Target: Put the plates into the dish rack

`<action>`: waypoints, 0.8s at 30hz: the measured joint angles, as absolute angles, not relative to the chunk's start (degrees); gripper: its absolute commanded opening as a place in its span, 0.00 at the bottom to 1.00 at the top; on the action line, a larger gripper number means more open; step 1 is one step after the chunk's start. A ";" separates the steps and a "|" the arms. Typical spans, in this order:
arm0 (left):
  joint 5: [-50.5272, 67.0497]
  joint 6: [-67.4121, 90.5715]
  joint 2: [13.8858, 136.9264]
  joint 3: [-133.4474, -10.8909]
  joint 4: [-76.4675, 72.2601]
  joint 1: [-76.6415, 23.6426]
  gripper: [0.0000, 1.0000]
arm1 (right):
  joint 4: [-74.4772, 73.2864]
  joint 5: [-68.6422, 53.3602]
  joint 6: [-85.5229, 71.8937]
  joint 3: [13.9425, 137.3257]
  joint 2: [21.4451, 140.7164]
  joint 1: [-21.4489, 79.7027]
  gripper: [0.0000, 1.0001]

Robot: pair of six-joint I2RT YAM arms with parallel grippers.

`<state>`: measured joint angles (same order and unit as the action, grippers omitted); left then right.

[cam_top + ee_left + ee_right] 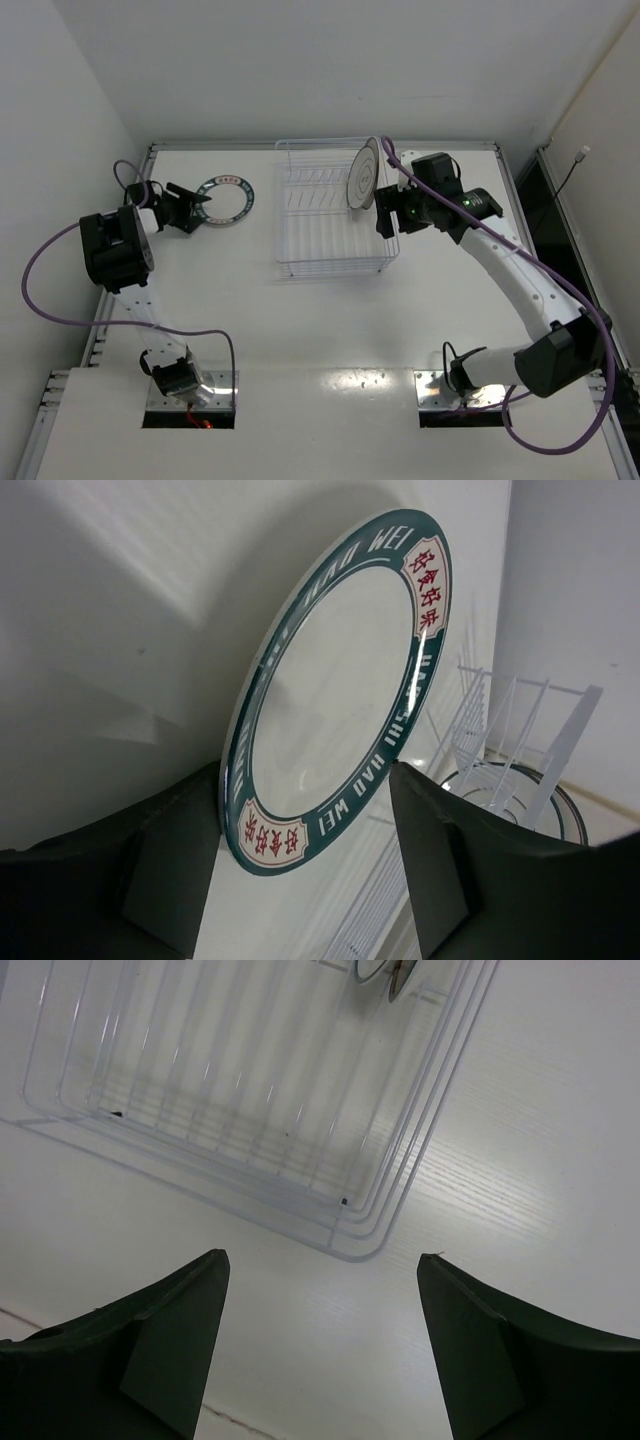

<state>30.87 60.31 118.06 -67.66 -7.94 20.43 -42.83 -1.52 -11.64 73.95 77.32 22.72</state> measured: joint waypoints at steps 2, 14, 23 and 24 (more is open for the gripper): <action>32.29 60.20 119.52 -69.01 -8.16 20.21 0.46 | -42.96 -1.50 -11.64 73.95 77.32 22.72 0.73; 36.99 56.86 122.65 -73.28 -6.46 19.92 0.00 | -44.21 -1.63 -11.99 73.95 77.32 21.91 0.73; 36.91 62.39 113.01 -73.28 -7.05 19.57 0.00 | -45.12 -3.01 -13.47 73.91 76.01 21.12 0.73; 36.93 63.18 111.46 -73.12 -7.33 19.49 0.00 | -45.01 -3.22 -13.78 73.67 75.42 20.97 0.73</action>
